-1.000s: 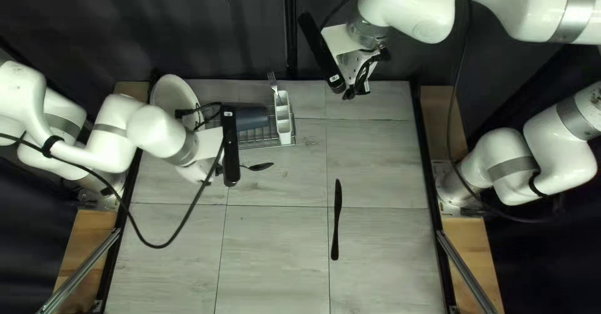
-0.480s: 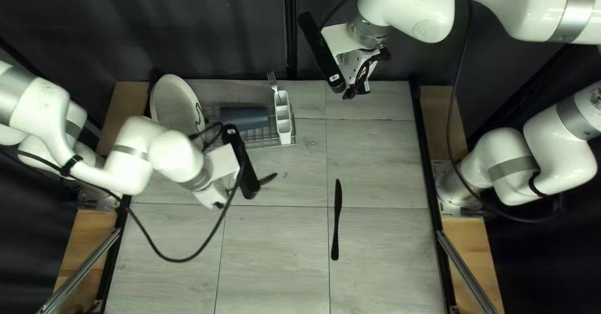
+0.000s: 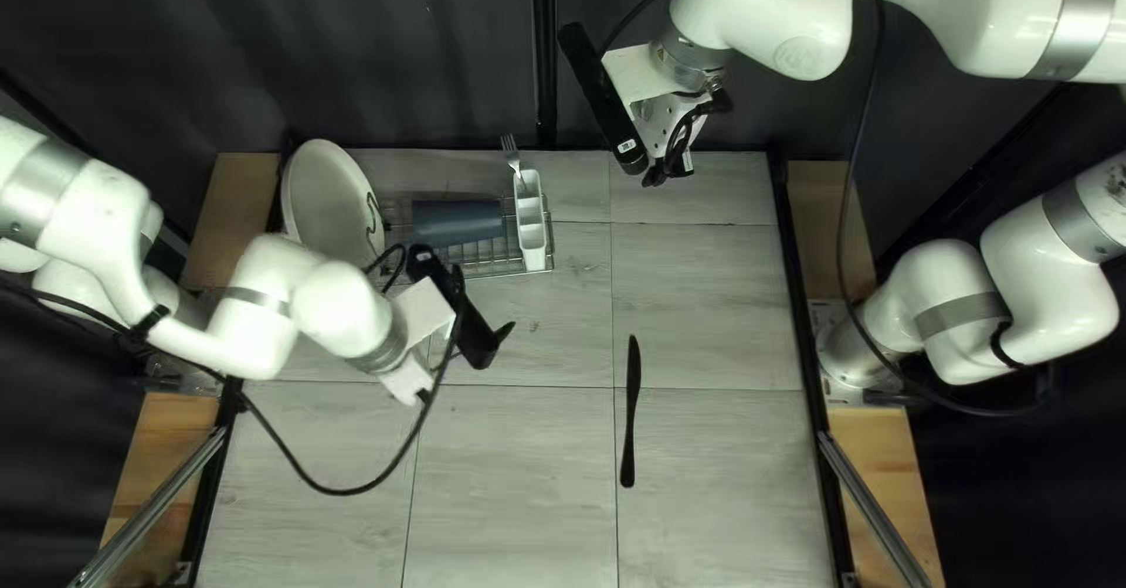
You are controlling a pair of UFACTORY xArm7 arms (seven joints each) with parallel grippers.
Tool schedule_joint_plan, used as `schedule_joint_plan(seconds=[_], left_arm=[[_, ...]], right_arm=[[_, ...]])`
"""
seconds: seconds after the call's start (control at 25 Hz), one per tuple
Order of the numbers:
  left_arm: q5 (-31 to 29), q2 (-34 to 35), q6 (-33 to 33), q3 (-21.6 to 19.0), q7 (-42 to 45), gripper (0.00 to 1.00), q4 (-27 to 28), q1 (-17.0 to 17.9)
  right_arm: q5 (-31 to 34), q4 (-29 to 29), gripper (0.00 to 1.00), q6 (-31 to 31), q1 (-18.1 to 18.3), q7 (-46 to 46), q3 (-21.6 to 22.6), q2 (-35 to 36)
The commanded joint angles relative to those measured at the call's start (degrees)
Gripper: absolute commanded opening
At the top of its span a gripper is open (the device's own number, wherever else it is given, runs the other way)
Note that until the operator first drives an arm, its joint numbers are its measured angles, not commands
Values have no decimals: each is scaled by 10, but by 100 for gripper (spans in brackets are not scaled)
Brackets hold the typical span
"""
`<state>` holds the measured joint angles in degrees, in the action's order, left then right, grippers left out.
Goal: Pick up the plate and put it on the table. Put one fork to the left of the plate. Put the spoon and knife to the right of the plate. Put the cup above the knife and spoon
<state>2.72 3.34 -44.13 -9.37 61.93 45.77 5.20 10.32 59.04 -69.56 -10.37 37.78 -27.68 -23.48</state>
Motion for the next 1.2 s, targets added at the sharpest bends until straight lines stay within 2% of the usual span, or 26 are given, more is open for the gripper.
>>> schedule_joint_plan(seconds=[0.04,0.08,0.16,0.44,0.6,0.92,1.2], left_arm=[[-1,-53,17,2,78,0,25,0],[-9,-72,26,2,135,0,36,8],[-15,-96,36,3,175,0,53,19],[-3,-102,44,4,172,0,54,15],[3,-139,51,10,242,0,83,22],[-39,-181,82,34,359,0,74,45],[-69,-212,71,49,444,0,81,71]], right_arm=[[0,0,100,0,0,0,0,0],[0,0,100,0,0,0,0,0],[0,0,100,0,0,0,0,0],[0,0,100,0,0,0,0,0],[0,0,100,0,0,0,0,0],[0,0,100,0,0,0,0,0],[0,0,100,0,0,0,0,0]])
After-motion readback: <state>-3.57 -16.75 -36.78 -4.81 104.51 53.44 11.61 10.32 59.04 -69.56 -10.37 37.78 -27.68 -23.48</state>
